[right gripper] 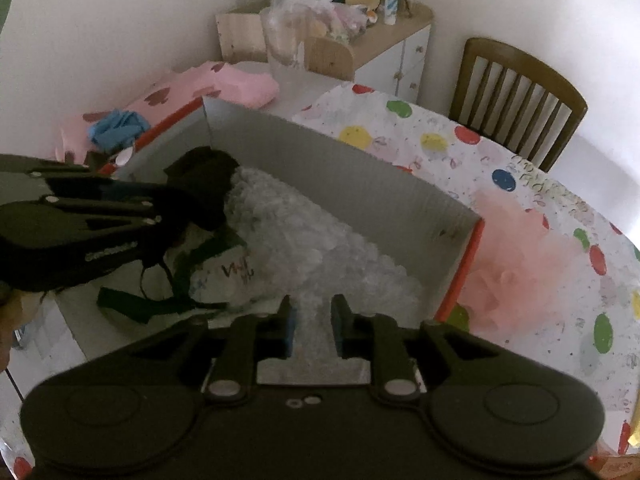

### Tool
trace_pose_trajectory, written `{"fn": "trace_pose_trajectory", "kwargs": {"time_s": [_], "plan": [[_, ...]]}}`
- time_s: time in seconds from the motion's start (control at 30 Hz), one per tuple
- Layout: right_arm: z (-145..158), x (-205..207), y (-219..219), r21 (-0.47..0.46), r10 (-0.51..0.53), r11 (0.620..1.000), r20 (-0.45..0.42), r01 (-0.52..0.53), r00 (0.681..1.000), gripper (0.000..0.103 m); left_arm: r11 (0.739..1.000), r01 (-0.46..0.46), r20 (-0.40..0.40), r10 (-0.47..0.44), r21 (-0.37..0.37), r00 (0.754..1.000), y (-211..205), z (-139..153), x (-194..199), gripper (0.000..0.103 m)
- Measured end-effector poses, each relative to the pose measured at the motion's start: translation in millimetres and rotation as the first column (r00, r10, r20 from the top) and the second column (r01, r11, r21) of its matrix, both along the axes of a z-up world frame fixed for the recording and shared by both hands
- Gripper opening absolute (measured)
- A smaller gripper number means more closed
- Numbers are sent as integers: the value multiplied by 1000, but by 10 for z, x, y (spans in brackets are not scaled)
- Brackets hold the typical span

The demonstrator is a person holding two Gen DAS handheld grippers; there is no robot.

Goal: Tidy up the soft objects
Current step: 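Lower the mask and bubble wrap into the box and open both grippers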

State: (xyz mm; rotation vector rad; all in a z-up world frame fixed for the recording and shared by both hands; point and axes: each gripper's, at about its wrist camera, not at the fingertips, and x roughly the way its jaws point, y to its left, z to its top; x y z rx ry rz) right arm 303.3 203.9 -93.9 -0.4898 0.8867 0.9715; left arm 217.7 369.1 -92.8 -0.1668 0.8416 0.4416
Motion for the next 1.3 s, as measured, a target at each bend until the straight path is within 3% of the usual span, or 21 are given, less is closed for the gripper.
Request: {"fn": "trace_pose_trajectory", "kwargs": {"time_s": [0.2, 0.47, 0.87, 0.97, 1.03, 1.07, 1.3], "plan": [[-153, -75, 61, -45, 48, 998, 34, -47, 998, 20, 999, 32, -28, -33, -20, 999, 31, -152, 35, 19], [-174, -66, 48, -37, 44, 998, 26, -43, 999, 21, 998, 46, -66, -49, -43, 997, 26, -266, 83, 19], [-63, -84, -77, 15, 36, 999, -12, -36, 999, 36, 998, 46, -89, -50, -45, 995, 13, -263, 11, 27], [-18, -106, -112, 23, 35, 999, -6, -35, 999, 47, 997, 42, -90, -47, -62, 995, 23, -250, -32, 35], [8, -120, -142, 31, 38, 999, -9, -37, 999, 52, 997, 35, -83, -41, -76, 996, 32, -232, -70, 67], [22, -129, -156, 34, 37, 999, -8, -36, 999, 52, 996, 31, -80, -37, -80, 996, 34, -222, -89, 71], [194, -206, -296, 85, 29, 996, 1, -29, 1000, 65, 996, 28, -31, -31, -80, 999, -14, -97, -197, 72]]}}
